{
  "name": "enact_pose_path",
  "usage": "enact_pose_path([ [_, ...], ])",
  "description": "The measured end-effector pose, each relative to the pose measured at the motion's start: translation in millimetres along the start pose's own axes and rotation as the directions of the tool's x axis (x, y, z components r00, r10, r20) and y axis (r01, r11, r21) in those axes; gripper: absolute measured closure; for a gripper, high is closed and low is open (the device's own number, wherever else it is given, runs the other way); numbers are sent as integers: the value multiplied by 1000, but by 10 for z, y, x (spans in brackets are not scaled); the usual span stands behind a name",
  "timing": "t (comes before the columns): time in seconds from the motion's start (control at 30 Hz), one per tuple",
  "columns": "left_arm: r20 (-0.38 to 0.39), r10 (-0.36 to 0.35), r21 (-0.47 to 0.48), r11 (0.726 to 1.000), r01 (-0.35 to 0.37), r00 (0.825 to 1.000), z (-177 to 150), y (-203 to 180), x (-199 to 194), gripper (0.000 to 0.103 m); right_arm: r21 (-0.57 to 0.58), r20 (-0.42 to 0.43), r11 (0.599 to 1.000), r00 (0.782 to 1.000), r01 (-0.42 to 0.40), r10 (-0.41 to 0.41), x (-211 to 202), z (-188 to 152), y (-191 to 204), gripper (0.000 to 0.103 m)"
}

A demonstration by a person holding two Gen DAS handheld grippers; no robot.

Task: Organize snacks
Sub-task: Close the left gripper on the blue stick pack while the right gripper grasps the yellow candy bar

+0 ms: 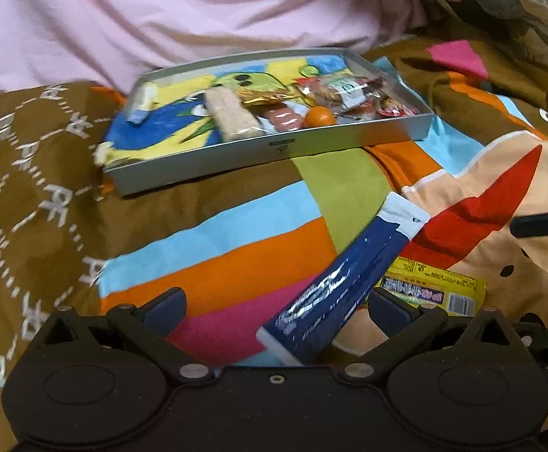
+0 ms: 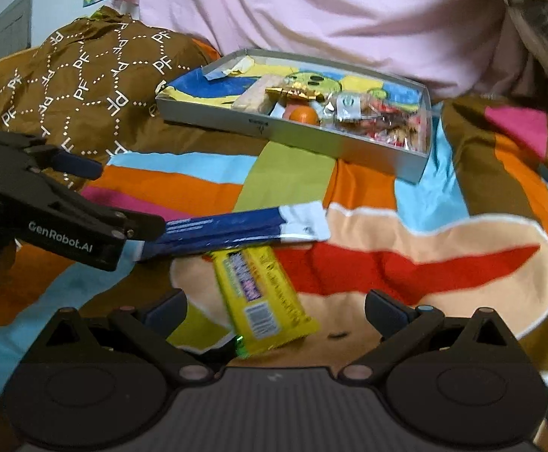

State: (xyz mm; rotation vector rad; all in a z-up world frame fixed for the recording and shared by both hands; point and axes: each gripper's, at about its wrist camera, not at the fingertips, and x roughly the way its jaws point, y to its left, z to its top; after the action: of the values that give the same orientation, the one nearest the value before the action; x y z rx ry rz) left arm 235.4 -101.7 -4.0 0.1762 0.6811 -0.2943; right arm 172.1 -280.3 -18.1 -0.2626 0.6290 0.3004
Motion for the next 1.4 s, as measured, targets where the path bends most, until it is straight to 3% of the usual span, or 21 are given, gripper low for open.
enact_pose_path([
  [0.27, -39, -106, 122, 986, 110, 994, 283, -18, 268, 1, -109, -5, 994, 1000, -26, 26, 262, 4, -59, 0],
  [0.47, -123, -187, 247, 945, 212, 975, 309, -149, 379, 1, -204, -26, 977, 998, -63, 59, 342, -47, 52, 0],
  [0.7, -203, -228, 349, 892, 287, 952, 281, -228, 498, 1, -204, -47, 976, 996, -82, 75, 415, -48, 44, 0],
  [0.8, -221, -249, 359, 878, 316, 943, 301, -196, 510, 6, -196, -54, 977, 996, -85, 76, 444, -47, 30, 0],
  [1.23, -260, -282, 345, 866, 362, 923, 399, -159, 555, 35, -146, -37, 986, 996, -87, 82, 435, -61, -21, 1],
  [1.4, -294, -246, 388, 852, 351, 923, 356, -251, 582, 56, -125, -37, 987, 995, -97, 93, 437, -60, -37, 3],
])
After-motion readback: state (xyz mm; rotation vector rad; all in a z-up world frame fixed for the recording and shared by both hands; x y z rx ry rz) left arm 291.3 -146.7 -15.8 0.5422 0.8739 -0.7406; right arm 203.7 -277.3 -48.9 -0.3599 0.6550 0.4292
